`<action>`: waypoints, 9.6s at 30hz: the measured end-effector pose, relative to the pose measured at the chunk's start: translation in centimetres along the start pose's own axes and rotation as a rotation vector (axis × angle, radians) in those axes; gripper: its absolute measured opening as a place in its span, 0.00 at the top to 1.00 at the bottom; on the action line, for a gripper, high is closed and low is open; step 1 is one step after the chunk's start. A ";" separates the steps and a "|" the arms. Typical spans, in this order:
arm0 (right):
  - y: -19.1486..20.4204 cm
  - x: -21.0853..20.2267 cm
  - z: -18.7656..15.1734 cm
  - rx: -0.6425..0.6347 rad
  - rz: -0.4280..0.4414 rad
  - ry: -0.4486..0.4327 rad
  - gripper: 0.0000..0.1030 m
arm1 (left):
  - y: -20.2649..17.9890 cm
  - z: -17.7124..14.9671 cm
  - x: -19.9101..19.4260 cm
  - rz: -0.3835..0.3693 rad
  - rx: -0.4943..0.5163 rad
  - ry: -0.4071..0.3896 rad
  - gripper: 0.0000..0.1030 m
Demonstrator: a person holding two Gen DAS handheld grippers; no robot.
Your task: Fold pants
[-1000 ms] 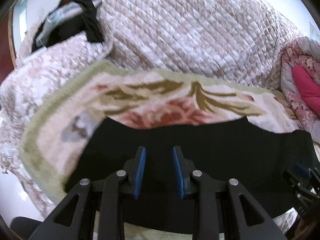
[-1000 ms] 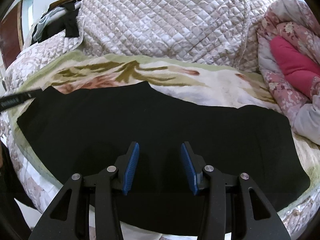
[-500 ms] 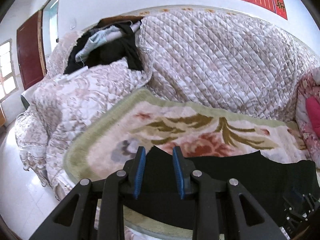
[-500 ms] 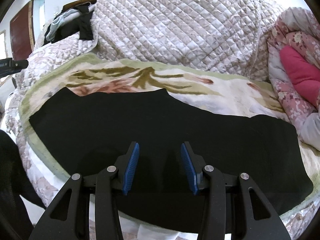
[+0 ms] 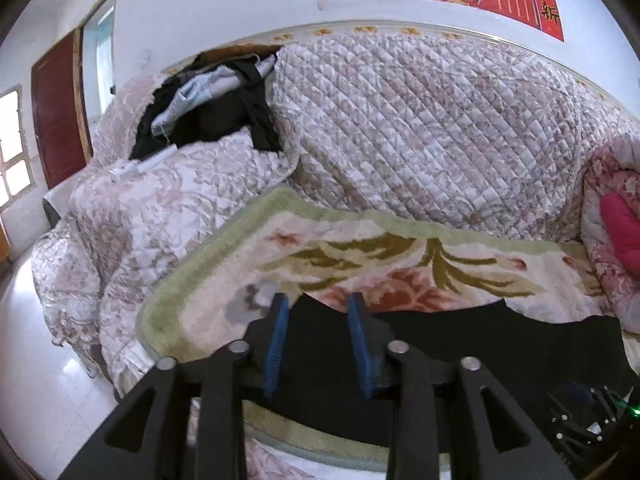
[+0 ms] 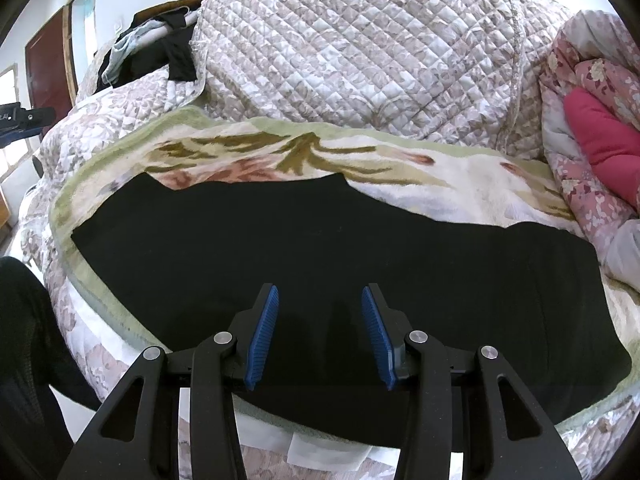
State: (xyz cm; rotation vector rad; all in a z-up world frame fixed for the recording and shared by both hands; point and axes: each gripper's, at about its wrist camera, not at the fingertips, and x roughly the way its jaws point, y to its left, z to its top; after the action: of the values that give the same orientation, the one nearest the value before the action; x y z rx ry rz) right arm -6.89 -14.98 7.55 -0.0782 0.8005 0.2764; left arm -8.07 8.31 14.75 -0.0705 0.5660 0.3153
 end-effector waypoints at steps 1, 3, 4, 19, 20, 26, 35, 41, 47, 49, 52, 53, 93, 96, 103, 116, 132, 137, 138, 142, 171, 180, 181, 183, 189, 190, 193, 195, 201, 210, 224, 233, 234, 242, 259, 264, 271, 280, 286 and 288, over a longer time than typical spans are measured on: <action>0.1 0.0 -0.1 -0.003 0.002 0.004 0.55 | -0.1 -0.4 0.3 -0.002 0.003 0.010 0.61; 0.2 0.1 -0.3 -0.008 0.007 0.010 0.55 | -0.2 -1.3 1.4 -0.004 0.005 0.053 0.61; 0.2 0.2 -0.3 -0.009 0.010 0.013 0.55 | -0.2 -1.8 1.9 -0.009 0.002 0.076 0.61; 0.3 1.6 -0.9 -0.025 0.008 0.072 0.55 | 0.0 -8.1 9.1 -0.034 0.009 0.280 0.61; 0.3 1.7 -1.0 -0.025 0.007 0.077 0.55 | 0.2 -8.4 9.6 -0.029 0.007 0.295 0.61; 0.1 1.8 -1.0 -0.017 0.010 0.075 0.55 | 2.2 -9.3 10.0 -0.073 -0.037 0.291 0.61; 0.2 1.0 -0.9 -0.006 0.026 0.051 0.55 | 5.7 -10.8 8.7 -0.193 -0.182 0.294 0.61; 0.0 1.0 -0.9 0.006 0.026 0.046 0.55 | 7.3 -11.4 9.9 -0.260 -0.329 0.308 0.61; -0.2 0.9 -0.9 0.012 0.028 0.042 0.55 | 7.2 -10.8 11.0 -0.249 -0.359 0.278 0.61; -0.3 0.8 -0.9 0.016 0.028 0.036 0.55 | 7.3 -10.6 11.5 -0.240 -0.372 0.265 0.61; -0.5 0.7 -0.9 0.028 0.029 0.034 0.55 | 7.2 -10.3 12.1 -0.213 -0.372 0.254 0.64; -0.6 0.7 -0.9 0.032 0.030 0.034 0.55 | 7.1 -10.2 12.3 -0.204 -0.369 0.253 0.69; -8.8 -1.4 -1.9 0.391 -0.003 0.003 0.55 | -15.4 -9.3 6.5 -0.824 0.222 0.353 0.90; -8.7 -1.5 -1.7 0.400 0.061 -0.012 0.55 | -14.4 -9.0 6.1 -0.865 0.188 0.360 0.89; -7.8 1.0 0.5 0.414 0.265 0.036 0.55 | -10.8 -6.7 6.8 -0.781 0.141 0.277 0.75; -6.6 8.1 2.4 0.438 0.432 0.193 0.55 | -7.4 -7.4 11.6 -0.625 0.071 0.290 0.75; -7.1 6.3 3.4 0.477 0.456 0.119 0.97 | -7.1 -7.5 11.3 -0.613 0.069 0.272 0.75; -9.3 7.6 1.0 0.557 0.373 0.185 0.97 | -6.9 -7.6 11.3 -0.620 0.063 0.279 0.75; -9.3 7.4 1.1 0.551 0.371 0.177 0.97 | -7.0 -7.7 11.3 -0.624 0.062 0.285 0.75; -8.8 6.6 1.5 0.511 0.350 0.157 0.97 | -7.3 -7.9 10.9 -0.627 0.080 0.283 0.75; -8.0 8.2 3.3 0.347 0.128 0.139 0.94 | -12.1 -5.7 13.8 -0.574 0.190 0.273 0.65; -8.0 5.1 2.5 0.322 0.064 0.086 0.94 | -12.7 -6.8 14.3 -0.563 0.209 0.282 0.64; -7.5 4.5 2.3 0.301 0.064 0.075 0.94 | -12.5 -6.8 13.9 -0.566 0.208 0.282 0.64; -6.4 3.2 2.0 0.254 0.054 0.056 0.90 | -12.2 -7.0 13.0 -0.569 0.209 0.278 0.64; -4.1 1.6 1.1 0.161 0.044 0.039 0.87 | -11.2 -8.8 10.0 -0.568 0.225 0.261 0.64; -3.6 1.5 0.8 0.147 0.048 0.042 0.87 | -11.0 -9.2 9.6 -0.567 0.228 0.261 0.64; -2.8 1.4 0.5 0.118 0.064 0.045 0.87 | -10.7 -9.9 8.5 -0.555 0.232 0.253 0.64; -2.3 1.3 0.2 0.095 0.073 0.048 0.87 | -10.4 -10.1 7.8 -0.546 0.231 0.241 0.64; -0.8 2.0 -1.7 0.030 0.061 0.088 0.86 | -10.5 -11.6 7.2 -0.516 0.258 0.227 0.64; -1.6 1.3 -2.6 0.040 0.042 0.041 0.87 | -10.7 -12.4 7.2 -0.502 0.240 0.189 0.62; -6.5 0.4 -2.5 0.364 0.140 -0.006 0.65 | -9.5 -11.8 6.9 -0.530 0.186 0.209 0.62; -6.5 2.6 -1.5 0.417 0.268 0.068 0.63 | -9.8 -12.0 7.1 -0.529 0.202 0.212 0.62; -6.4 2.9 -1.2 0.408 0.269 0.074 0.64 | -9.8 -12.0 7.1 -0.529 0.204 0.211 0.62; -6.9 2.5 -1.4 0.400 0.201 0.083 0.97 | -9.7 -11.8 6.7 -0.538 0.206 0.202 0.62; -5.7 0.0 -2.5 0.282 0.117 0.072 0.95 | -9.4 -11.4 5.9 -0.534 0.191 0.167 0.62; -7.0 -0.5 -3.0 0.311 0.071 0.071 0.94 | -10.2 -12.4 6.9 -0.543 0.221 0.240 0.62; -10.7 -3.8 -4.1 0.470 -0.016 -0.004 0.53 | -10.5 -12.5 6.2 -0.544 0.241 0.225 0.60; -15.6 -8.8 -6.8 0.773 -0.121 -0.136 0.45 | -10.4 -12.5 6.2 -0.547 0.233 0.230 0.60; -17.0 -8.0 -8.6 0.898 -0.097 -0.094 0.44 | -10.5 -12.5 6.1 -0.546 0.233 0.230 0.60; -17.8 -7.8 -8.7 0.914 -0.091 -0.108 0.42 | -10.4 -12.5 6.1 -0.545 0.234 0.229 0.60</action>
State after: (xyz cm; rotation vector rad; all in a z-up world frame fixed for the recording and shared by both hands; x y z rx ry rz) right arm -13.26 -35.25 6.52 0.7512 0.7508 -0.1879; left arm -6.38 -1.82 0.66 -0.0322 0.7816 -0.2933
